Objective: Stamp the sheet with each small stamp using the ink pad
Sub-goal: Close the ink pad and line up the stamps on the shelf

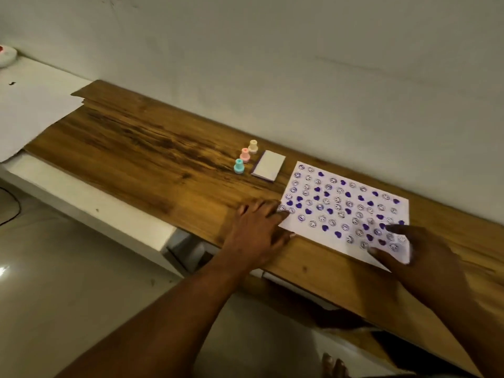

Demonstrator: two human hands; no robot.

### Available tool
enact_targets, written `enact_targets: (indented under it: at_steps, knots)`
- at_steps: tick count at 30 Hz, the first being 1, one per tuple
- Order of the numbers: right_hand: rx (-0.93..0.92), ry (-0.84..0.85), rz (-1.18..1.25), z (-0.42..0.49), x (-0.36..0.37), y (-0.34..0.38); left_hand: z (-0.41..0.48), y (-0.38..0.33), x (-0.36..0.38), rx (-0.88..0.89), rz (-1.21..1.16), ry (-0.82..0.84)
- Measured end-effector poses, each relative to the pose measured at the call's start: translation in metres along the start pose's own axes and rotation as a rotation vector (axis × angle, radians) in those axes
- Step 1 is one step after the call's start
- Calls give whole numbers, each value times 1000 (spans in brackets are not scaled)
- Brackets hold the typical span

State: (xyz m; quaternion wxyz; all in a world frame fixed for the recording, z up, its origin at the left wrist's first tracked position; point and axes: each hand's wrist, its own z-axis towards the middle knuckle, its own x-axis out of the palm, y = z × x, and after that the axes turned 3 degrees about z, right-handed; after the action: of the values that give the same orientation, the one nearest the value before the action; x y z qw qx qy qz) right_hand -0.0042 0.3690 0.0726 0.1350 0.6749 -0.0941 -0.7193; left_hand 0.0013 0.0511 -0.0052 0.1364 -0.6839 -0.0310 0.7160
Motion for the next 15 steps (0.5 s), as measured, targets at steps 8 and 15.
enact_targets:
  at_steps: [8,15]
  knots:
    - [72,240,-112,-30,-8,-51,-12,-8,4,-53,-44,-54]
    - [78,224,-146,-18,0,-46,-10,-3,8,-53,-22,-39]
